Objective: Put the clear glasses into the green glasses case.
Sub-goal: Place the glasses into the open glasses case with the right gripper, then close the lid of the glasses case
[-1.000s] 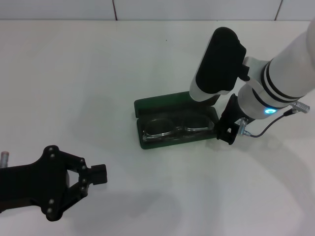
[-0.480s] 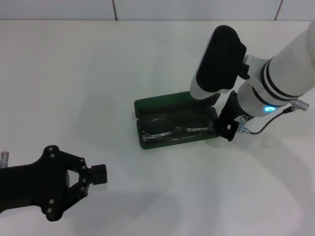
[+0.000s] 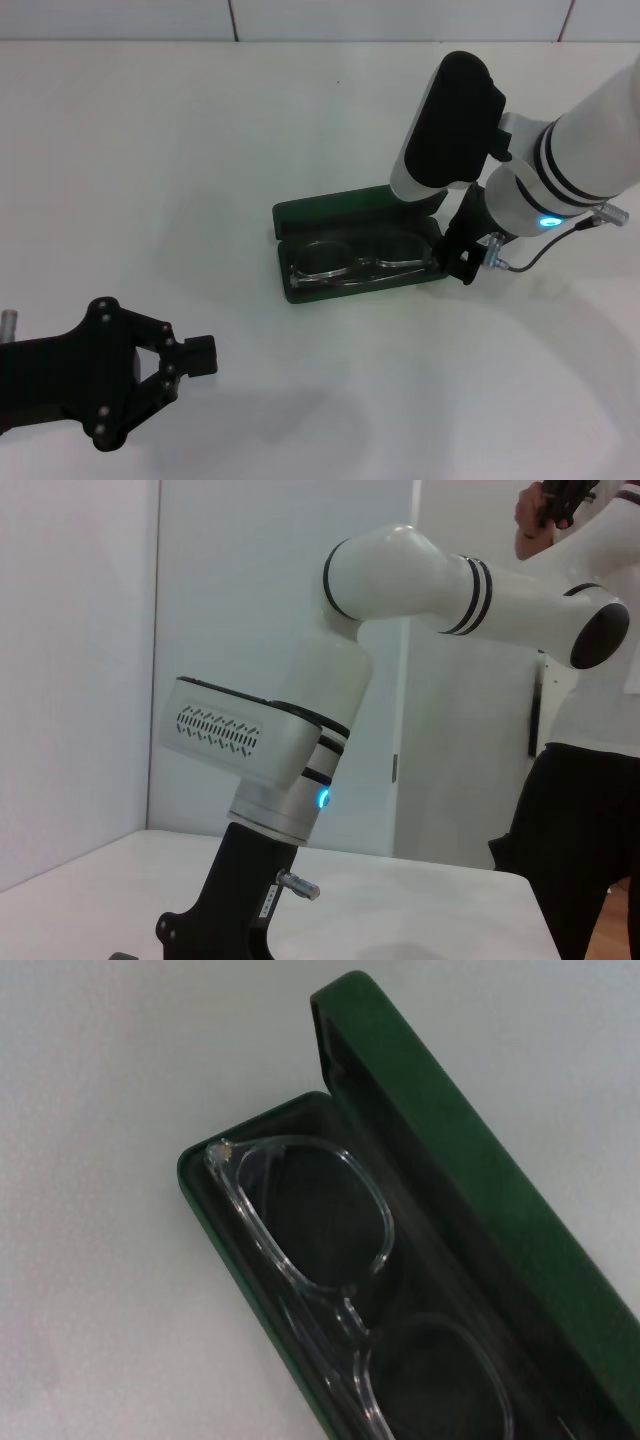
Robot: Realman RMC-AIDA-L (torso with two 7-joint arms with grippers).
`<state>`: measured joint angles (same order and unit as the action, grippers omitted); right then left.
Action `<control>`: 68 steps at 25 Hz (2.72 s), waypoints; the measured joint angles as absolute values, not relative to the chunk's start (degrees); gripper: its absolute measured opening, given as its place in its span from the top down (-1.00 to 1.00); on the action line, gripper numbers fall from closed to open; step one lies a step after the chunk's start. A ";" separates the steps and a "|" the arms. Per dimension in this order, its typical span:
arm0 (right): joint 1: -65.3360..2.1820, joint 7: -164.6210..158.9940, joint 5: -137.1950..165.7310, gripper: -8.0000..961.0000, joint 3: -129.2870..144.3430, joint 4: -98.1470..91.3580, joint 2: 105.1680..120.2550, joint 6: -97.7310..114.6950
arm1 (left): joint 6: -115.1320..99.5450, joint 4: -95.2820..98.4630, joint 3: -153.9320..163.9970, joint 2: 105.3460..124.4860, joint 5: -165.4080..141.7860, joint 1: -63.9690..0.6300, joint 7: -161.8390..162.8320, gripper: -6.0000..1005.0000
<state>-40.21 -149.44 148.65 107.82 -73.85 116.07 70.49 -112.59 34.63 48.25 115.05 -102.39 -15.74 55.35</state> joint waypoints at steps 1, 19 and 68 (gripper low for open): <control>-40.11 -149.44 148.64 0.96 107.82 -74.08 116.07 70.49 | -112.58 34.63 48.25 115.05 -102.39 -15.74 55.38 0.88; -31.38 -150.85 149.68 0.96 98.98 -95.12 115.84 84.32 | -113.15 35.24 45.33 114.55 -94.05 -17.93 64.10 0.88; -14.81 -78.30 91.67 0.15 23.04 -52.61 115.21 101.97 | -74.47 24.15 51.64 119.89 -102.16 -42.23 76.13 0.67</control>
